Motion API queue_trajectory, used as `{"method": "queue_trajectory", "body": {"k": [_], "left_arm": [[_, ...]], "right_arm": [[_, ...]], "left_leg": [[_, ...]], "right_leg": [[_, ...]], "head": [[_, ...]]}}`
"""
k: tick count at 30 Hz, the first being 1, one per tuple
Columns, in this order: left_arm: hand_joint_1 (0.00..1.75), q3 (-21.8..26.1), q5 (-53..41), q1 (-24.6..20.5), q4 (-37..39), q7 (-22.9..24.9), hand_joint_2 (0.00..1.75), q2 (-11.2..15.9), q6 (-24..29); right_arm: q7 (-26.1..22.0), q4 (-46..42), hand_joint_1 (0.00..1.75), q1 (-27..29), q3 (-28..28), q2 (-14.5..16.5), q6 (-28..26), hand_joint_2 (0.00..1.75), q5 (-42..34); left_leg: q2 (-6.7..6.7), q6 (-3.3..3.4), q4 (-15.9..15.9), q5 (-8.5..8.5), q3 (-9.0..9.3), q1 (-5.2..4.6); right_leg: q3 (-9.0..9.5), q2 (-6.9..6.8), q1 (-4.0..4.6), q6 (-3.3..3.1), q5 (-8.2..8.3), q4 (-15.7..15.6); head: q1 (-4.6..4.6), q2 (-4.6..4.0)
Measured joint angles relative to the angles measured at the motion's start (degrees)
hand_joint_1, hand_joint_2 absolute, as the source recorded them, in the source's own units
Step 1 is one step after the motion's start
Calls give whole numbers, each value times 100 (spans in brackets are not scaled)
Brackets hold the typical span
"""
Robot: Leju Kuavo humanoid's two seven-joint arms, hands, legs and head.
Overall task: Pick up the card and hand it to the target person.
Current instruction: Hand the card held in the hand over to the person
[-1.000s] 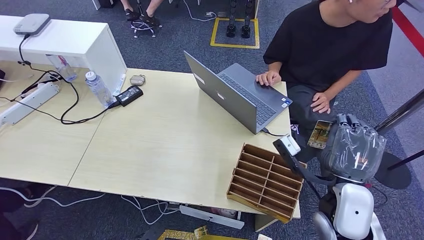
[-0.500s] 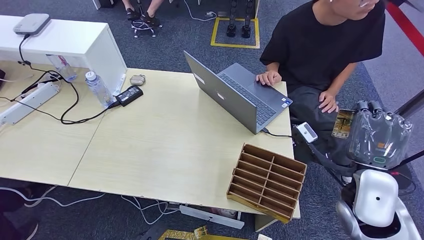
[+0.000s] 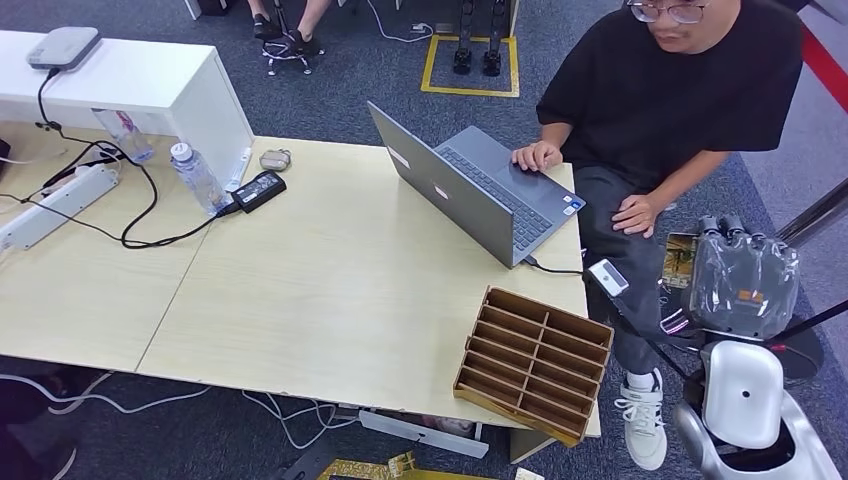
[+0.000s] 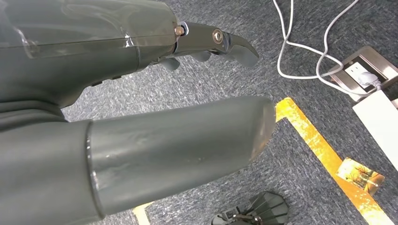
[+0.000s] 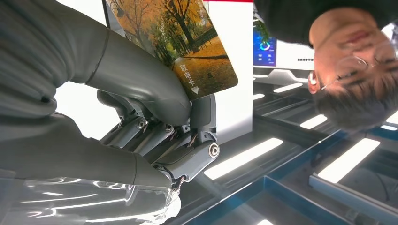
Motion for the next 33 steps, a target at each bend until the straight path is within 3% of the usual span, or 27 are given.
{"method": "queue_trajectory", "body": {"k": [15,33], "left_arm": [[0,-65,-41,-30,-18,79,0,-19,-55],[0,-87,-75,-92,-46,241,0,-15,-52]], "right_arm": [[-392,518,165,98,-269,434,-551,175,-81],[-437,945,162,48,-341,805,-606,175,-96]], "left_leg": [[0,0,-1,0,0,0],[0,0,-1,0,-1,0]], "right_leg": [[0,0,0,0,0,0],[0,0,0,0,0,1]], "head": [[-1,0],[-1,0]]}}
